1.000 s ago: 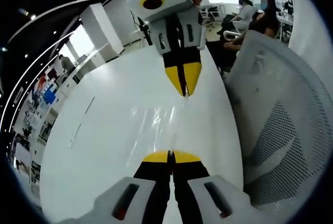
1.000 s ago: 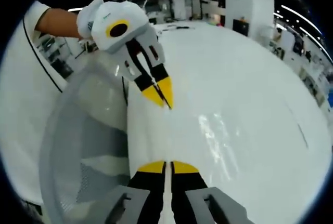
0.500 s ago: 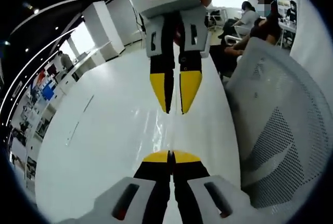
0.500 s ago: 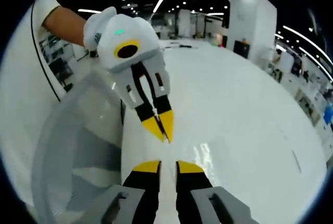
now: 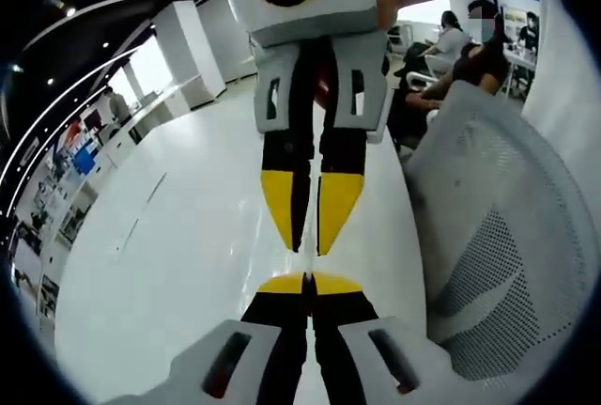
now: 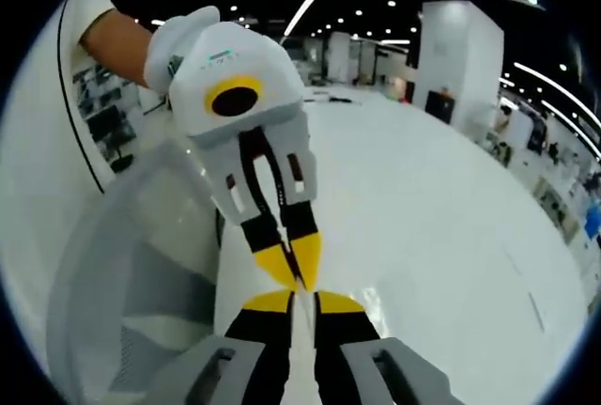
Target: Open the resealable bag by pulling the two sides of the seal apart until the entire bag opening is separated and visibly accessible.
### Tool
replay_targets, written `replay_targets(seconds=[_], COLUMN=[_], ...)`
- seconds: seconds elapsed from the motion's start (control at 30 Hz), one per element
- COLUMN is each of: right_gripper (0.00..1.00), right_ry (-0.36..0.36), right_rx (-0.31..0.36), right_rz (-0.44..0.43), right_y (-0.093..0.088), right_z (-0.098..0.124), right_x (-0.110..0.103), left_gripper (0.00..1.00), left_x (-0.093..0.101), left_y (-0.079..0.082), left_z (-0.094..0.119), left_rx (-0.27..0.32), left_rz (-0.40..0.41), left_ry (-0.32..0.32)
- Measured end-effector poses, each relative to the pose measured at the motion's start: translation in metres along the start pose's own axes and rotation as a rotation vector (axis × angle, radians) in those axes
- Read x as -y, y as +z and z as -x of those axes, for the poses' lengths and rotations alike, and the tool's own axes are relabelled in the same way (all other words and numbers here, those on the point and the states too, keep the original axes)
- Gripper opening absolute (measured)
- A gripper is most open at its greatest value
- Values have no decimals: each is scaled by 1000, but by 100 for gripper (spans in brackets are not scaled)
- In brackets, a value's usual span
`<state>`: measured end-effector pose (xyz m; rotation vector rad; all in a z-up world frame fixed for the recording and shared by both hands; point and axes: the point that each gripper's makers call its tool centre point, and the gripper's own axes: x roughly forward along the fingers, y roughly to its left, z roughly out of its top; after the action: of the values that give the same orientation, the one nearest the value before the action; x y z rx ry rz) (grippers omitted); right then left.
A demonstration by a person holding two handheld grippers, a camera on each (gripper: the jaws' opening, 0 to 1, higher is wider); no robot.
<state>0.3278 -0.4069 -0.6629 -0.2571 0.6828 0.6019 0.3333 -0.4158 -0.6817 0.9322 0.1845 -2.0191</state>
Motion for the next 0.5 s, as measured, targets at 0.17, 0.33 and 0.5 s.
replay_targets(seconds=[0.17,0.33,0.5], right_gripper=[0,0,0], right_ry=[10,15,22], right_rx=[0,-2,-17], right_rz=[-9,-7,-20], right_y=[1,0,-1], right_z=[-6,-9,-11], right_x=[-2,-3,-4], left_gripper=[0,0,0], left_x=[1,3,3], left_y=[2,5,5], left_z=[0,-1,-1], left_rx=[3,11,14], left_rz=[12,25,26], left_ry=[-7,-17,-22])
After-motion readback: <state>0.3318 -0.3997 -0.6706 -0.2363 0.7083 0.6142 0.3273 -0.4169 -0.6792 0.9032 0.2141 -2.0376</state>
